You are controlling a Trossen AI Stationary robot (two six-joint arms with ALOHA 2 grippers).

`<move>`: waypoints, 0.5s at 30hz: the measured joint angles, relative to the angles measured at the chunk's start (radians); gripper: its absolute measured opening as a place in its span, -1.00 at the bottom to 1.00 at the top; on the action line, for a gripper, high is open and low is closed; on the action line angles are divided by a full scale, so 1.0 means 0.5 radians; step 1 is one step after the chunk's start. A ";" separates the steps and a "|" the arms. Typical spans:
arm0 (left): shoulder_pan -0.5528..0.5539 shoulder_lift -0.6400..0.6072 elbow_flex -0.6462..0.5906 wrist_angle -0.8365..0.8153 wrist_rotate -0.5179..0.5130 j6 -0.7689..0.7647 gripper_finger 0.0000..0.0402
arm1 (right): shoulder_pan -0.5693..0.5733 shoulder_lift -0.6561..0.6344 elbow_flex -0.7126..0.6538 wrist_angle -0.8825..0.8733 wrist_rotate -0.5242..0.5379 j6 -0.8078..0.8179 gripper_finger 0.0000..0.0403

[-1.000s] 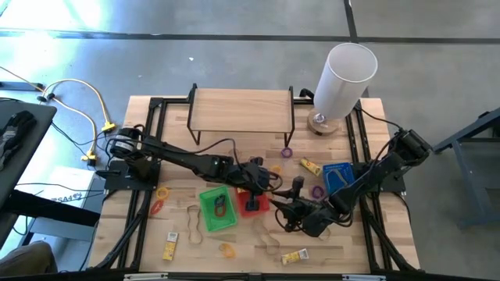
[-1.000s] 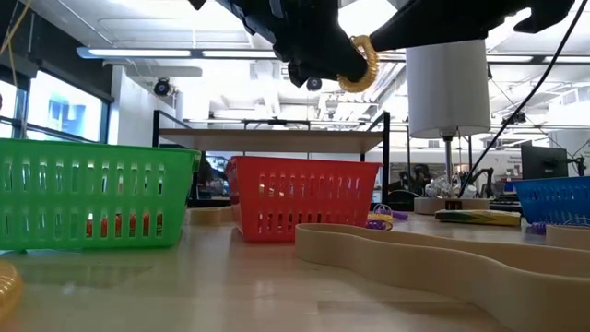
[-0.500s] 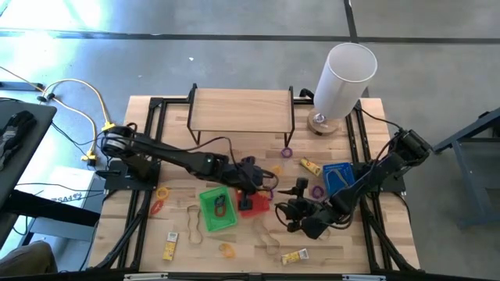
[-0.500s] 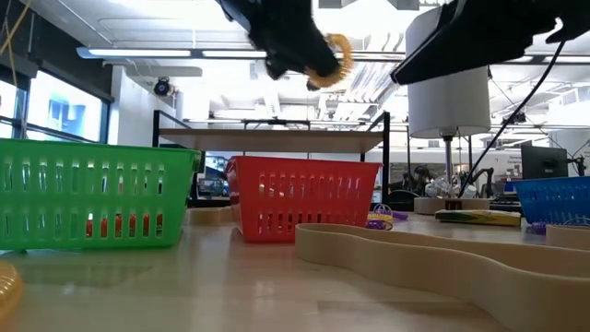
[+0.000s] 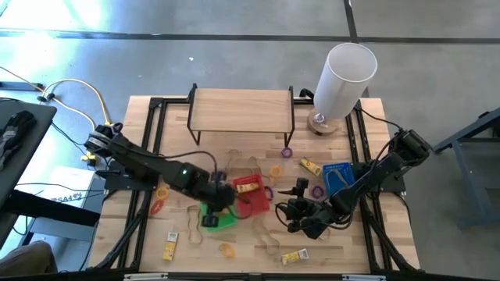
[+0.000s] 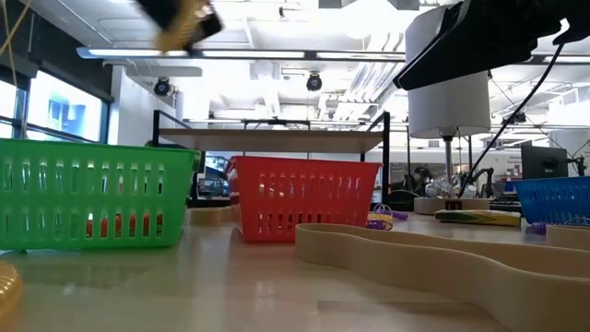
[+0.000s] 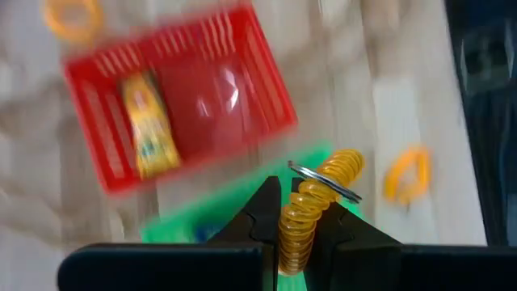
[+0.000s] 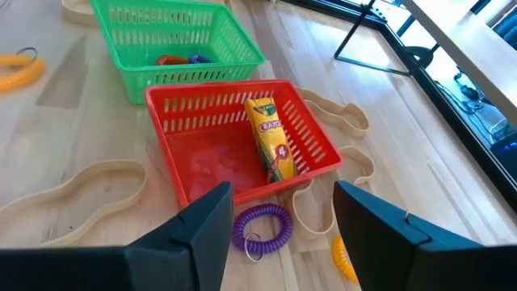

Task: Pick & Place Office Desk Supplies
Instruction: Put the yellow spring keychain into the green bin

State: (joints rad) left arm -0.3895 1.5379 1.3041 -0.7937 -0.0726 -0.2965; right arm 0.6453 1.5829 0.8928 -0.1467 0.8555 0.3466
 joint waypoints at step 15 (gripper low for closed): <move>0.037 0.028 -0.442 0.280 0.290 0.270 -0.92 | 0.000 0.000 0.000 -0.001 -0.043 0.084 0.01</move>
State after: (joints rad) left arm -0.3713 1.5520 1.0831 -0.6539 0.0723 -0.1616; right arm 0.6453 1.5829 0.8928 -0.1471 0.8337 0.3884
